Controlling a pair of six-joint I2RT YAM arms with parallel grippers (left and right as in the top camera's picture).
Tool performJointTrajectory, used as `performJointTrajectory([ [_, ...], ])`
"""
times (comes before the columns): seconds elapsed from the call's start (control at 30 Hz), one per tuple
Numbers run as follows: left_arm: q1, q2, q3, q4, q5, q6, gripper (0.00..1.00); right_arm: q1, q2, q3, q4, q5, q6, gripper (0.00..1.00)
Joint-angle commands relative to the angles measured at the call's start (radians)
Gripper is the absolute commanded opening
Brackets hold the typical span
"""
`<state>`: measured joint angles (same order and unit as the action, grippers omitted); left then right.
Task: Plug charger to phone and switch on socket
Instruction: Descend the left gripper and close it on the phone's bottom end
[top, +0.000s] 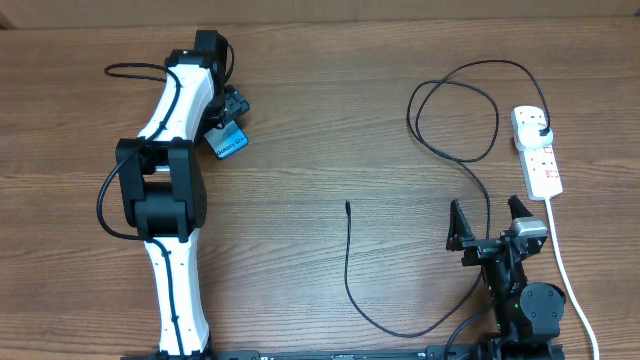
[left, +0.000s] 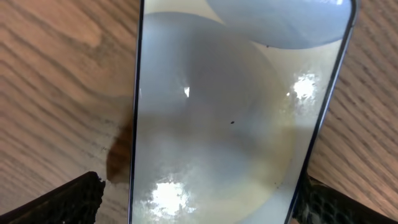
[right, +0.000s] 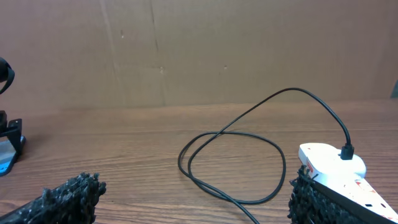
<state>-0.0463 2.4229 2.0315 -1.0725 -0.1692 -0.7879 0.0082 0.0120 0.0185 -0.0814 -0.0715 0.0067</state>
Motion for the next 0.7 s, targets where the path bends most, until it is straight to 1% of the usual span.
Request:
performJointTrajectory([
  [0.0,-0.005,0.007,0.014,-0.024,-0.033,-0.054,1.00,0.005,-0.009,-0.011,0.004,0.000,-0.004,1.00],
  [0.27,-0.003,0.007,0.014,-0.048,-0.033,-0.066,1.00,0.005,-0.009,-0.011,0.004,0.000,-0.004,1.00],
  [0.53,0.014,0.007,0.014,0.026,-0.032,-0.066,1.00,0.005,-0.009,-0.011,0.004,0.000,-0.004,1.00],
  [0.67,0.020,0.007,0.014,0.039,-0.033,-0.066,1.00,0.005,-0.009,-0.011,0.004,0.000,-0.004,1.00],
])
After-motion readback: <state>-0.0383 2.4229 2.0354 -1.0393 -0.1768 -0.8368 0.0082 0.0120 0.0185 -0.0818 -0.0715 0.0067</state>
